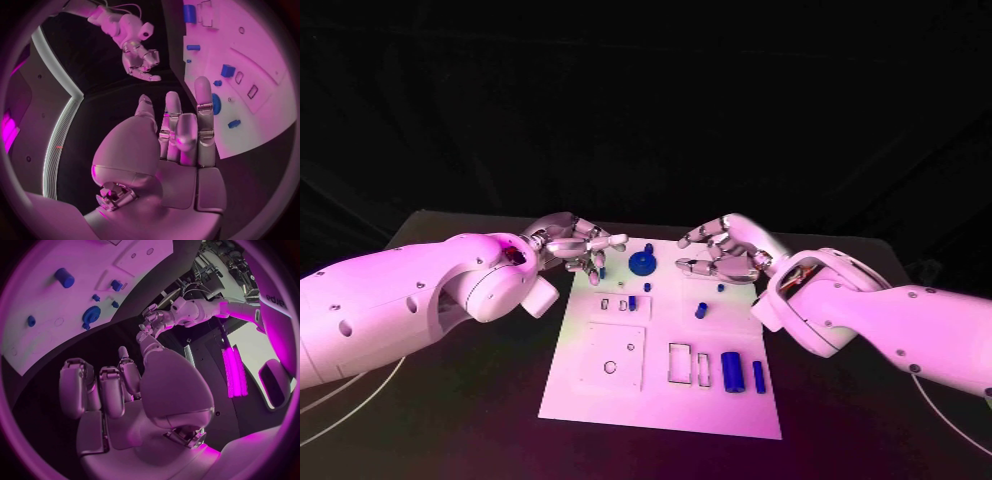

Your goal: Assemble the parts on the task board

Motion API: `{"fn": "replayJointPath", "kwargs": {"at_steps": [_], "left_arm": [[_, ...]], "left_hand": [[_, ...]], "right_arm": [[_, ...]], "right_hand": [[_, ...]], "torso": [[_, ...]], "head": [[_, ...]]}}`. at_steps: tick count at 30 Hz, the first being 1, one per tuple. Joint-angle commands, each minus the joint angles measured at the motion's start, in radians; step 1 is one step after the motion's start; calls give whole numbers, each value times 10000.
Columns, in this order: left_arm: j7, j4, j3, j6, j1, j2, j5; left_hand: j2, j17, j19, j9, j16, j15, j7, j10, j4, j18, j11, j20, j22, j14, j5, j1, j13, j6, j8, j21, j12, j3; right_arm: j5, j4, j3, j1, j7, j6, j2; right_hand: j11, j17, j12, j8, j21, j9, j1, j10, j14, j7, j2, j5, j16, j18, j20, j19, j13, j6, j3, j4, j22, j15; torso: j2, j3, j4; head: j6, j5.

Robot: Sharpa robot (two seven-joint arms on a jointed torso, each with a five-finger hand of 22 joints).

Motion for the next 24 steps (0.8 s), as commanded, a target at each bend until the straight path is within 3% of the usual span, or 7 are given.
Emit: {"fn": "replayJointPath", "kwargs": {"at_steps": [1, 2, 4, 7, 8, 15, 24], "left_arm": [[-1900, -298, 8, 989, 159, 295, -2953], [-2064, -374, 7, 1010, 195, 370, -3204], [-2533, -530, 4, 1171, 312, 551, -3752], [-3294, -679, -6, 1782, 516, 787, -4471], [-3511, -714, -11, 1975, 572, 857, -4666], [-4905, -1054, -144, 2786, 976, 1562, -5721], [-6028, -1763, -312, 3517, 1136, 2466, -6118]], "left_hand": [[-129, 1928, 803, 180, 1577, -106, 1, -335, 326, -385, 106, -73, 3232, 433, 24, -241, 1057, -134, 118, 2571, 1112, -264], [-208, 2781, 1060, 309, 2206, -119, -10, -473, 418, -509, -1, -108, 4356, 721, 29, -167, 1526, -207, 223, 3480, 1602, -313], [-100, 3726, 1363, 481, 2839, -207, -117, -74, 613, -683, -17, -137, 5633, 1059, 9, -299, 2472, -4, 457, 4370, 2465, -330], [-6, 4381, 1576, 822, 3258, -327, -266, 639, 678, -834, -140, -236, 6776, 1287, 54, -358, 4118, 110, 807, 5206, 3886, -338], [10, 4423, 1582, 885, 3283, -331, -269, 703, 681, -850, -166, -251, 6902, 1301, 25, -399, 4318, 95, 857, 5299, 4046, -353], [-87, 4495, 1477, 1443, 3322, -380, -365, 715, 699, -885, -213, -286, 7345, 1322, 6, -816, 4743, -3, 1302, 5673, 4387, -481], [-147, 4493, 1451, 2111, 3313, -443, -448, 821, 720, -932, -292, -321, 7735, 1319, 3, -1227, 5090, -139, 1795, 5962, 4639, -333]], "right_arm": [[1659, 174, 1, 68, 594, 417, -451], [1709, 191, 2, 85, 541, 431, -552], [1794, 208, 3, 118, 421, 467, -744], [1795, 184, 4, 142, 233, 610, -926], [1760, 165, 3, 147, 182, 645, -965], [1491, -6, 3, 161, -118, 686, -1170], [1407, -94, 2, 164, -356, 609, -1194]], "right_hand": [[-86, 1904, 10, 103, -9, -17, -64, 67, 855, -26, -25, 482, -58, 149, -65, -16, 244, 114, -63, -18, 1171, -102], [-92, 1897, 23, 117, -10, -19, -84, 84, 854, -32, -41, 549, -63, 149, -70, -13, 256, 127, -80, -14, 1174, -107], [-95, 1889, 28, 127, -2, -21, -105, 92, 852, -37, -54, 586, -69, 146, -73, -6, 261, 135, -96, -7, 1182, -111], [-102, 1883, 49, 145, 15, -22, -132, 118, 851, -45, -71, 626, -73, 141, -79, 9, 283, 154, -118, 1, 1197, -116], [-107, 1898, 66, 160, 53, -19, -142, 138, 855, -52, -74, 640, -64, 131, -82, 37, 300, 173, -125, 3, 1227, -120], [-118, 1876, 56, 183, 50, -16, -153, 132, 851, -64, -92, 655, -77, 132, -87, 38, 287, 203, -142, 1, 1227, -127], [-123, 1799, 18, 202, -39, -14, -186, 96, 831, -70, -106, 658, -124, 155, -93, -18, 243, 220, -165, 15, 1164, -134]], "torso": [[-205, 57, -38], [-224, 75, -46], [-280, 111, -73], [-321, 132, -86], [-329, 138, -86], [-400, 201, -46], [-393, 203, -34]], "head": [[-65, 101], [-50, 149], [-73, 200], [-75, 134], [-59, 128], [-106, 208], [-269, 322]]}}
